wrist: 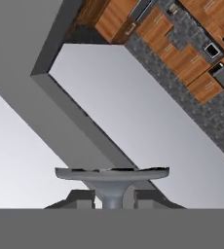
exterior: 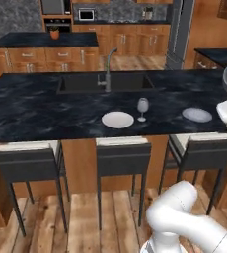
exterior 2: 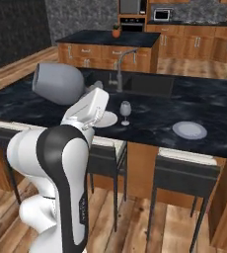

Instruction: Retrieve the wine glasses from the counter and place one next to each plate.

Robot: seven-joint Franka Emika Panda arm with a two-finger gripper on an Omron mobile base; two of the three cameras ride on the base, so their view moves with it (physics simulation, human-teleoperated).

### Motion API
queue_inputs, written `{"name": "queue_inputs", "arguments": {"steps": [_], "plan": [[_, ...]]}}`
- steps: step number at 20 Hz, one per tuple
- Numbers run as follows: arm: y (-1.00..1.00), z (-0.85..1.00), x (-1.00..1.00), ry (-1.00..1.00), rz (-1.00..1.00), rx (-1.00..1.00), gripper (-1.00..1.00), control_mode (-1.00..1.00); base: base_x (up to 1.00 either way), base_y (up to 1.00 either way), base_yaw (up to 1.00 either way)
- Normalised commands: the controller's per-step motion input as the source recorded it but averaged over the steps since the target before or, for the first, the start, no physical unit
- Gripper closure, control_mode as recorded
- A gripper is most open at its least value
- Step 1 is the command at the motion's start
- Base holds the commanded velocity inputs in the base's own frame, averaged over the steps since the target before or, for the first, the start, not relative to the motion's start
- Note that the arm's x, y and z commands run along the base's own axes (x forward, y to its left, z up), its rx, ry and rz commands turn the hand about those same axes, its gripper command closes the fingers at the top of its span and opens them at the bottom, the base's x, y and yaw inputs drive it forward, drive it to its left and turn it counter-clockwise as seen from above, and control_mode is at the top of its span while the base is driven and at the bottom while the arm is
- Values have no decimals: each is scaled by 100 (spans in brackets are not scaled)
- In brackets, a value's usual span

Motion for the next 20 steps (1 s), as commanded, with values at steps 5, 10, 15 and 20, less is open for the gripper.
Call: {"name": "queue_inputs", "arguments": {"steps": [5, 10, 15, 20], "plan": [[0, 0, 0, 0, 0, 0, 100, 100, 29, -98, 2], [0, 0, 0, 0, 0, 0, 100, 100, 88, -44, 5], [0, 0, 0, 0, 0, 0, 100, 100, 89, -42, 8], [0, 0, 0, 0, 0, 0, 100, 100, 42, -90, 21]]}}
